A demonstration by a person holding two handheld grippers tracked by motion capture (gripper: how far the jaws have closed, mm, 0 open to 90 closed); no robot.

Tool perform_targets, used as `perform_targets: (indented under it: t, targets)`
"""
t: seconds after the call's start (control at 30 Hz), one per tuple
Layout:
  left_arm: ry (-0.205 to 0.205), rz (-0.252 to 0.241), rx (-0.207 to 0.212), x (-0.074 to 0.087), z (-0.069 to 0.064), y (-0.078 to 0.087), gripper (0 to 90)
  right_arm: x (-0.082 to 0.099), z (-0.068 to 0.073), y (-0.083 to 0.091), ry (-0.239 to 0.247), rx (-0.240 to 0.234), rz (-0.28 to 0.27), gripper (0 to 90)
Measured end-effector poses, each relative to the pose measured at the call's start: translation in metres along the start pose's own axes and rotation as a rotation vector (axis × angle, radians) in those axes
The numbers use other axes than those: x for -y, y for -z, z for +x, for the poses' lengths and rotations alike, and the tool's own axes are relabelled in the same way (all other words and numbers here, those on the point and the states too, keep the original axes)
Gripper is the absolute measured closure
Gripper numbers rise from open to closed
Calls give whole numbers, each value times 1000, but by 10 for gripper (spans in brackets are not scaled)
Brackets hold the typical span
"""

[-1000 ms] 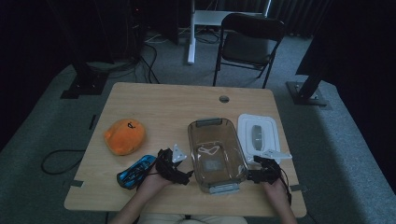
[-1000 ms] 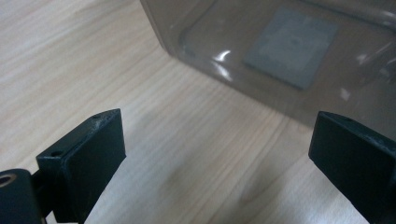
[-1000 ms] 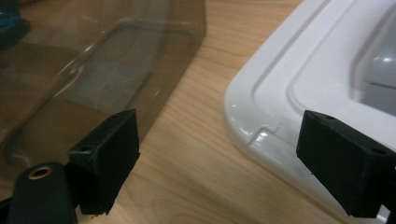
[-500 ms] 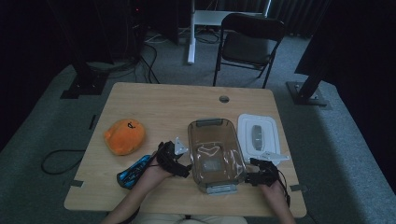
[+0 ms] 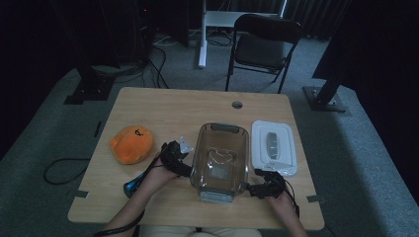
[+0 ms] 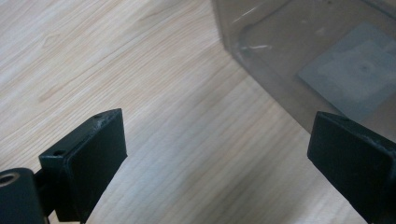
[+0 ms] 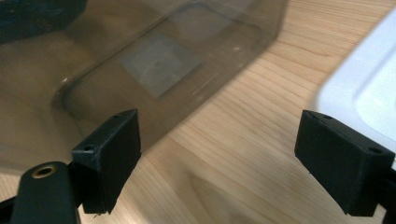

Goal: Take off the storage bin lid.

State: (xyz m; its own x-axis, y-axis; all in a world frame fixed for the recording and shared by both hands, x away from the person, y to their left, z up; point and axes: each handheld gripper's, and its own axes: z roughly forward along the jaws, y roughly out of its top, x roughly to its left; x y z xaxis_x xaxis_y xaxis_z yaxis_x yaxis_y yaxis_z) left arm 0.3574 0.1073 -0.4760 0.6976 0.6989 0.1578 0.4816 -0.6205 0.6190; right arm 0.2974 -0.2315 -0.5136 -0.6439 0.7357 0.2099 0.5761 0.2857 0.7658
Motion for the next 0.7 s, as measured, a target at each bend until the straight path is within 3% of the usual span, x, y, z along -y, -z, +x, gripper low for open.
perform_targets:
  t: [0.13, 0.7]
  targets:
    - [24, 13, 16, 2, 8, -2, 51, -1, 5, -4, 7, -1, -3, 137]
    - [63, 28, -34, 10, 32, -1, 51, -7, 21, -19, 54, -24, -5, 136]
